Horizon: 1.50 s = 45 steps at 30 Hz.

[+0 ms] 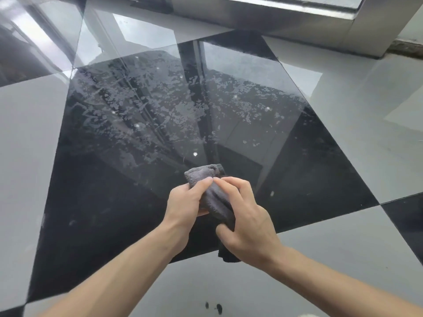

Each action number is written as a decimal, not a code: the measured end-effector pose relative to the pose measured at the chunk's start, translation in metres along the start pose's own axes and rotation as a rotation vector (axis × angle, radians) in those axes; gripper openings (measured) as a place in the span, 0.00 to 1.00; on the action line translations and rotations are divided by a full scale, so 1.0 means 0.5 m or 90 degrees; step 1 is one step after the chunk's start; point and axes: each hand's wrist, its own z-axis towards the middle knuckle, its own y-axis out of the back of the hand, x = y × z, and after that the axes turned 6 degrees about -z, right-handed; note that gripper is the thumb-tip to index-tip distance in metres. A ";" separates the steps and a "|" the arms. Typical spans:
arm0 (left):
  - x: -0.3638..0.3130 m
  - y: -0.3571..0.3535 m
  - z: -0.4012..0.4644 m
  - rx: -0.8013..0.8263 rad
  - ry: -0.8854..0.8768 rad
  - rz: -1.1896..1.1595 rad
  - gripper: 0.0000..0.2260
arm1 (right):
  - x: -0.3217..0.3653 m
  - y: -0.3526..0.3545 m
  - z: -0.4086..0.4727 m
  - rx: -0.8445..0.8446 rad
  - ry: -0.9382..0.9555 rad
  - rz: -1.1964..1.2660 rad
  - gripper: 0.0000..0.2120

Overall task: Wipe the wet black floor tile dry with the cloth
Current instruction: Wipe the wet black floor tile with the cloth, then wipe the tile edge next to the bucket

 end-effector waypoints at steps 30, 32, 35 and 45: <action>-0.050 -0.142 0.018 0.380 -0.004 0.193 0.19 | -0.099 0.240 -0.014 -0.318 -0.359 0.582 0.11; -0.059 -0.202 0.026 0.454 0.004 0.242 0.16 | -0.127 0.271 -0.060 -0.393 -0.390 0.573 0.12; -0.057 -0.303 0.026 0.558 0.021 0.302 0.10 | -0.158 0.315 -0.134 -0.496 -0.436 0.535 0.12; 0.091 -0.644 -0.113 0.708 0.062 0.357 0.04 | -0.270 0.405 -0.443 -0.880 -0.589 0.492 0.14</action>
